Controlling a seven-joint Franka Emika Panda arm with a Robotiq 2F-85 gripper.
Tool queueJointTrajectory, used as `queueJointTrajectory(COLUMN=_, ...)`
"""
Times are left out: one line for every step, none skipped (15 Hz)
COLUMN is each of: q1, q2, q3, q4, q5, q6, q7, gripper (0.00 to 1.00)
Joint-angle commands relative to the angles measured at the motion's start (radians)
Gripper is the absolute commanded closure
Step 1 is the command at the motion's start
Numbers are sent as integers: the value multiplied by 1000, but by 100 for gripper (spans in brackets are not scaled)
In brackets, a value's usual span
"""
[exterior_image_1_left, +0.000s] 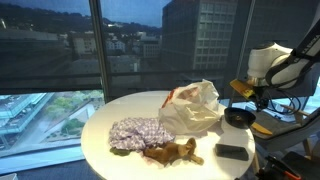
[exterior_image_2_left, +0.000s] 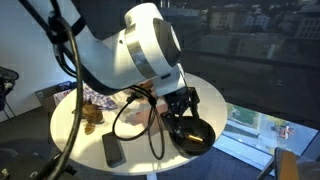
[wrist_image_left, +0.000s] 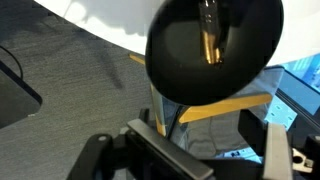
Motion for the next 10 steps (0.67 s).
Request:
queueJointTrajectory(q1=-21, q2=51, q3=-23, q4=96, q5=-57, q6=1, q7=29, gripper=0)
queueJointTrajectory(q1=-22, q2=71, q3=-28, q4=121, q5=-68, q6=13, q7=29, gripper=0)
queueJointTrajectory(q1=-21, q2=95, q3=-29, q4=149, q5=-79, q6=22, q7=36, gripper=0)
queueJointTrajectory(q1=-19, q2=119, q3=-32, q4=178, q5=-103, q6=34, q7=52, gripper=0)
queueJointTrajectory(q1=-15, q2=146, q3=-31, q4=206, q5=-114, q6=50, q7=50, gripper=0)
queueJointTrajectory(q1=-14, q2=168, q3=-31, q4=230, q5=-130, q6=65, q7=57, gripper=0)
queueJointTrajectory(q1=-12, q2=197, q3=-29, q4=255, q5=-128, q6=81, q7=54, gripper=0)
queueJointTrajectory(q1=-11, q2=222, q3=-27, q4=275, q5=-133, q6=98, q7=54, gripper=0)
queueJointTrajectory(q1=-10, q2=246, q3=-23, q4=290, q5=-129, q6=118, q7=47, gripper=0)
queueJointTrajectory(q1=-9, q2=269, q3=-20, q4=303, q5=-127, q6=139, q7=45, gripper=0)
